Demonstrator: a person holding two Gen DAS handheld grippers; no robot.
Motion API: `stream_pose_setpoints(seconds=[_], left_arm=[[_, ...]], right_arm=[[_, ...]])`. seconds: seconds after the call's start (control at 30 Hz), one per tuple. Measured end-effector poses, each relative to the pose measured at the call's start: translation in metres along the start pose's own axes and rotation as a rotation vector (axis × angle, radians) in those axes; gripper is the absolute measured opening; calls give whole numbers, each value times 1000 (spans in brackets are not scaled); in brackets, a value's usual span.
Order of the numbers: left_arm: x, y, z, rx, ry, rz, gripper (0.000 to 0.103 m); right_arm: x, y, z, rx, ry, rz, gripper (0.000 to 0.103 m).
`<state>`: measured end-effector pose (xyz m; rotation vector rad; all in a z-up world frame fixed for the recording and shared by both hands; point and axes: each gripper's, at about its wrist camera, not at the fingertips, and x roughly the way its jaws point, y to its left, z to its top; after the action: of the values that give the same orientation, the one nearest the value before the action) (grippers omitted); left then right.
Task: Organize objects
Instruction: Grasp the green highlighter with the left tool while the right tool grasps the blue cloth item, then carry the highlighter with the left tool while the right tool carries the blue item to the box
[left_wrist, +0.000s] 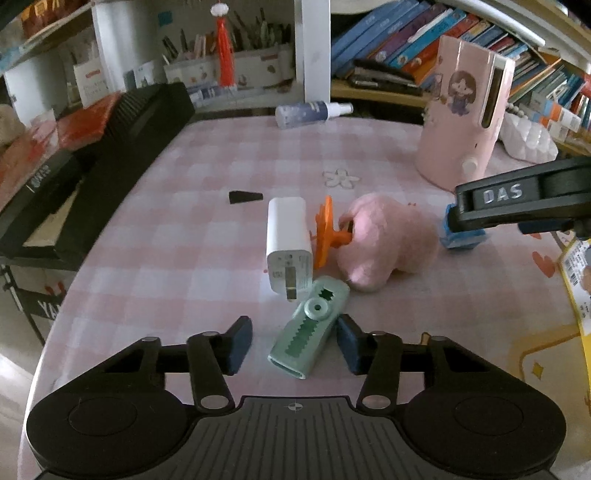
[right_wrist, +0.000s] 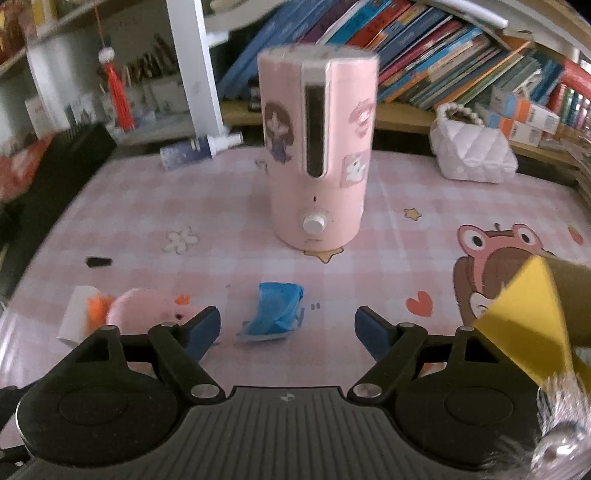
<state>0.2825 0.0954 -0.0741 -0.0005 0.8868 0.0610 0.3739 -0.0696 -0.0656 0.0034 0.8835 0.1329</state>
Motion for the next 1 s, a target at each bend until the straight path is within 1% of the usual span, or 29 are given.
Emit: stream_pose_setpoints(seconds=[0.1,0.13,0.17,0.23,0.27,0.33,0.37,0.4,0.5,0.6,0.83,1.0], left_arm=[[1,-2,1,2,-9,-14,40],[1,-2,1,6,-12,-18,36],[1,-3,0,10,-17,-24,29],[1,-5,0,18,-20,-26,23],[1,-5,0,19,-21,-28,23],[-1,-5,-1,11,-22,-34,23],[-2,-5,-2,4,-22,-39,23],[-4,-5,-2,-3,-25,-44,23],[-14,-3,-2,-23,-42,-62,23],[-27,0,-3,-42,-66,-76,23],[-60,6,-13,-59,-109,-101,23],[-84,12,-22,-54,-138,-108,23]], right_arm=[[14,2,-1,-3,26,-2,74],[18,3,-2,-2,34,-1,73],[22,3,-2,2,41,-1,71],[28,3,-4,15,50,0,66],[28,3,-5,17,39,-3,62],[27,2,-5,15,24,1,52],[26,1,-5,14,15,6,38],[26,0,-5,15,11,11,32],[23,-3,-5,30,4,20,30],[14,-4,-4,47,-24,28,29],[-28,0,-6,46,-89,74,29],[-62,6,-21,26,-109,117,29]])
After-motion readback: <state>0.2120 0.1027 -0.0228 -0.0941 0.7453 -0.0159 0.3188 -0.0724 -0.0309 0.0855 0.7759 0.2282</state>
